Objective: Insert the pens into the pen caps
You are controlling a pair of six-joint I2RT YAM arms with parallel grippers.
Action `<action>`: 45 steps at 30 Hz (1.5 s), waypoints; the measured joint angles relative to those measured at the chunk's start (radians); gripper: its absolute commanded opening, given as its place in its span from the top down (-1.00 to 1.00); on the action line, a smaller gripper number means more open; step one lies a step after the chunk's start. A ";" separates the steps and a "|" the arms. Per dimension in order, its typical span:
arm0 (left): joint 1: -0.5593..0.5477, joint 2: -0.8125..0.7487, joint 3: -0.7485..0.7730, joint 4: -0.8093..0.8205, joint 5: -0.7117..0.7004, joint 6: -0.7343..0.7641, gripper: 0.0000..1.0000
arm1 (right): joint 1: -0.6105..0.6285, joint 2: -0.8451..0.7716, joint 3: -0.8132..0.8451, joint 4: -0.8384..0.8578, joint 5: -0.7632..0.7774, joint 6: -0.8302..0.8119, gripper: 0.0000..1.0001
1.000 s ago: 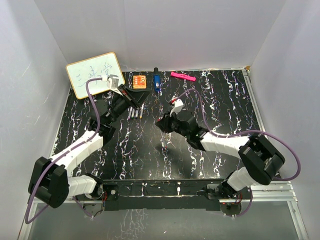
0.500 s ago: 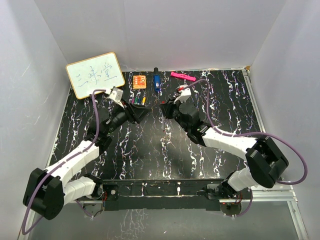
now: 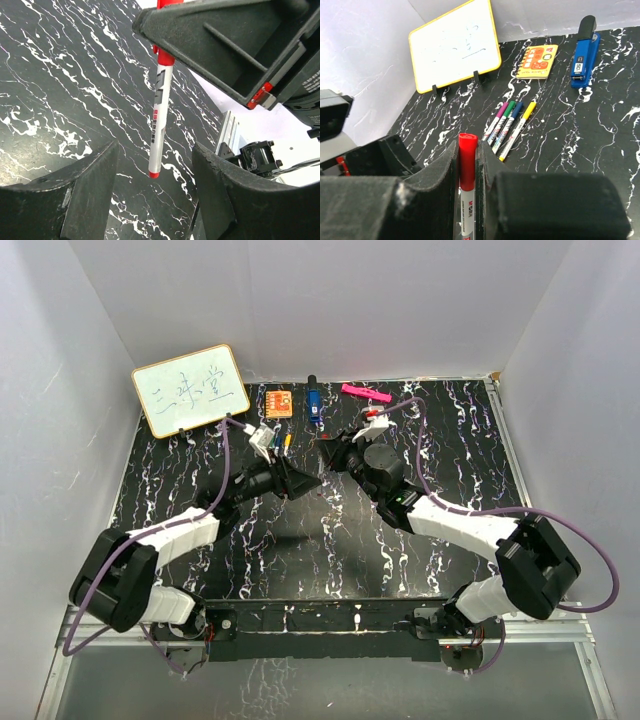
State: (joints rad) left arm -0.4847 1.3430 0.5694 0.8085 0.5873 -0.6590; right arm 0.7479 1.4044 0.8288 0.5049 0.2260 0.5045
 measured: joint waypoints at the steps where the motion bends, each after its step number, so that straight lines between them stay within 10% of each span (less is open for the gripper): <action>1: -0.004 0.007 0.002 0.003 0.005 -0.001 -0.17 | 0.000 0.000 0.000 0.004 -0.004 0.004 1.00; 6: -0.015 0.037 0.024 0.005 0.010 -0.003 -0.01 | 0.000 0.010 0.000 0.024 -0.021 0.026 1.00; 12: -0.017 0.100 0.060 -0.002 0.016 -0.006 1.00 | 0.000 0.032 0.000 0.032 -0.034 0.043 1.00; 15: -0.022 0.123 0.094 -0.040 0.026 0.009 1.00 | -0.007 0.053 0.000 0.039 -0.029 0.046 0.89; 21: -0.023 0.154 0.145 -0.114 0.013 0.033 1.00 | -0.012 0.057 0.000 0.036 -0.020 0.031 -0.26; 28: -0.022 0.189 0.211 -0.288 -0.113 0.104 1.00 | -0.005 0.031 -0.002 0.026 0.002 -0.006 -0.69; 45: -0.018 0.703 0.826 -0.915 -0.630 0.274 0.93 | -0.005 -0.142 -0.097 -0.155 0.243 -0.007 -0.86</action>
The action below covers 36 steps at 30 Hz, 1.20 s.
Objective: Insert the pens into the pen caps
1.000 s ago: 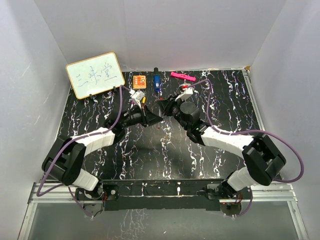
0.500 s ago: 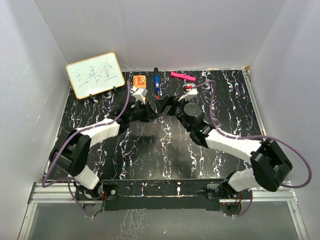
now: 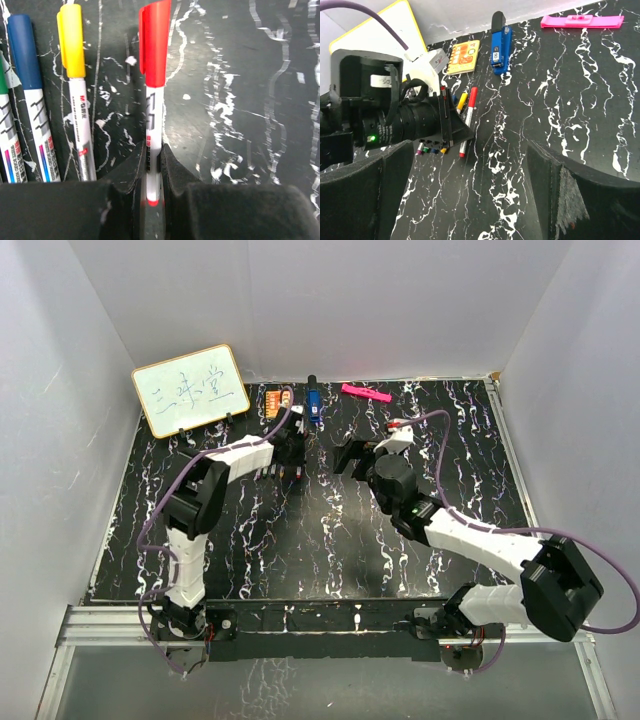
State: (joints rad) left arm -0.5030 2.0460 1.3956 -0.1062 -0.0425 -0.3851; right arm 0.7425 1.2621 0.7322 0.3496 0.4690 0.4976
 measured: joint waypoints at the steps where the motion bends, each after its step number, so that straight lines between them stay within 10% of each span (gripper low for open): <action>1: 0.000 0.028 0.023 -0.023 -0.016 0.006 0.90 | 0.000 -0.006 -0.006 -0.006 0.005 0.000 -0.86; 12: 0.001 0.063 0.090 -0.119 -0.114 0.033 0.15 | 0.000 -0.026 -0.011 -0.029 0.023 0.000 -0.88; 26: 0.000 0.037 0.079 -0.129 -0.076 0.021 0.14 | 0.000 -0.026 -0.011 -0.036 0.024 0.001 -0.88; 36: 0.001 -0.313 -0.117 -0.072 -0.001 0.002 0.25 | 0.000 -0.048 -0.066 -0.059 0.076 0.001 -0.89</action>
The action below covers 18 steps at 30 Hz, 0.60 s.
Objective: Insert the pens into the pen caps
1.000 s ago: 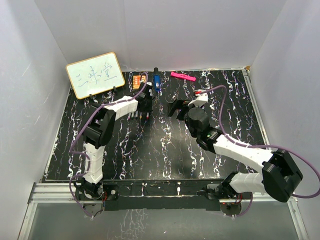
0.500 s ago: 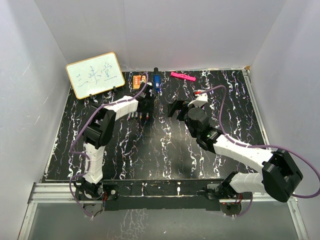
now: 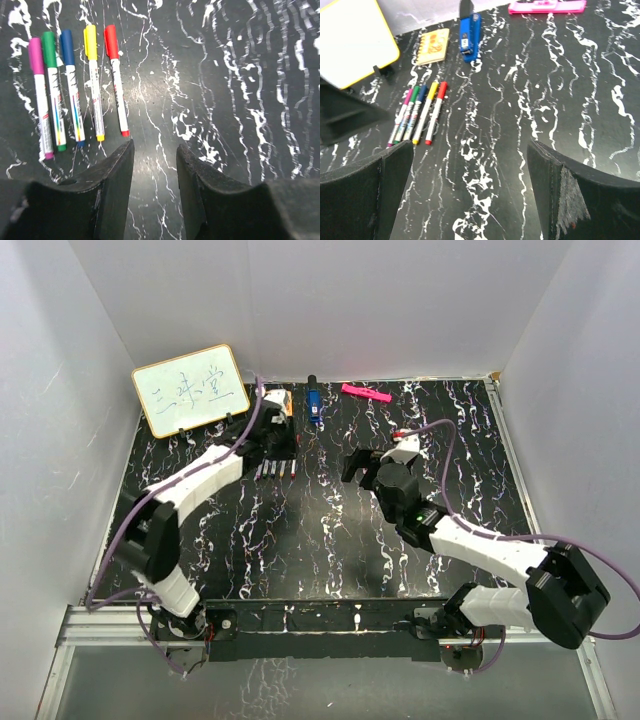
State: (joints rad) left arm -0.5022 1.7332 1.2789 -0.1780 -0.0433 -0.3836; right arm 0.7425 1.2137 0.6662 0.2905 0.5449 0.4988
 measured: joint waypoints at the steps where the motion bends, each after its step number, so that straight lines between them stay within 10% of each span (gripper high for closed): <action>1: 0.000 -0.046 -0.026 0.011 -0.002 -0.002 0.25 | 0.000 -0.006 -0.010 -0.004 0.010 0.000 -0.90; 9: 0.049 -0.338 -0.221 0.042 -0.061 -0.003 0.19 | -0.075 -0.101 -0.077 -0.056 0.082 0.002 -0.91; 18: 0.442 -0.494 -0.380 0.029 -0.008 -0.018 0.00 | -0.443 -0.238 -0.155 -0.150 0.009 0.068 -0.93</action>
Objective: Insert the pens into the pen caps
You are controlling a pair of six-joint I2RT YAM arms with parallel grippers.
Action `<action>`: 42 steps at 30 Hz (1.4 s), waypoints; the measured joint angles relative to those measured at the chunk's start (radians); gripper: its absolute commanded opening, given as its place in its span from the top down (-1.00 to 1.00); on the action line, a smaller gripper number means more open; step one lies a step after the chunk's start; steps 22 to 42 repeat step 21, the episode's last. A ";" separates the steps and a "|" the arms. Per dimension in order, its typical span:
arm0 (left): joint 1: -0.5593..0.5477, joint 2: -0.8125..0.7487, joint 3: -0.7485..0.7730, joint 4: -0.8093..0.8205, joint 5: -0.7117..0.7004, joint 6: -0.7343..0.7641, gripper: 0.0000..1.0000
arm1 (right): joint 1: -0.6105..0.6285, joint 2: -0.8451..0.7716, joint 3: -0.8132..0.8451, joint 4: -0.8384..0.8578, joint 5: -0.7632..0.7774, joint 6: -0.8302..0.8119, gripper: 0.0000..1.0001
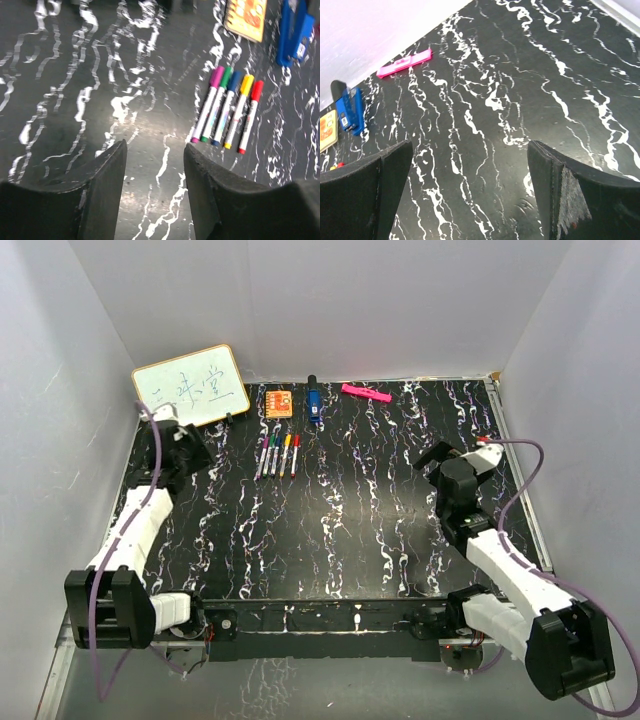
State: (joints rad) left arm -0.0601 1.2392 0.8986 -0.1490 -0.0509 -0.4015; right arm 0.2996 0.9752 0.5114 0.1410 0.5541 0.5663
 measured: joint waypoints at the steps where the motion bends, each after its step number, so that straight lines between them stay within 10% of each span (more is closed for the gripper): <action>1: 0.034 -0.013 -0.004 -0.005 0.004 0.000 -0.03 | -0.018 -0.010 -0.002 -0.014 -0.002 0.008 -0.94; 42: 0.108 -0.157 -0.016 -0.028 0.012 -0.023 -0.16 | -0.066 -0.035 -0.003 -0.072 -0.026 0.061 -0.96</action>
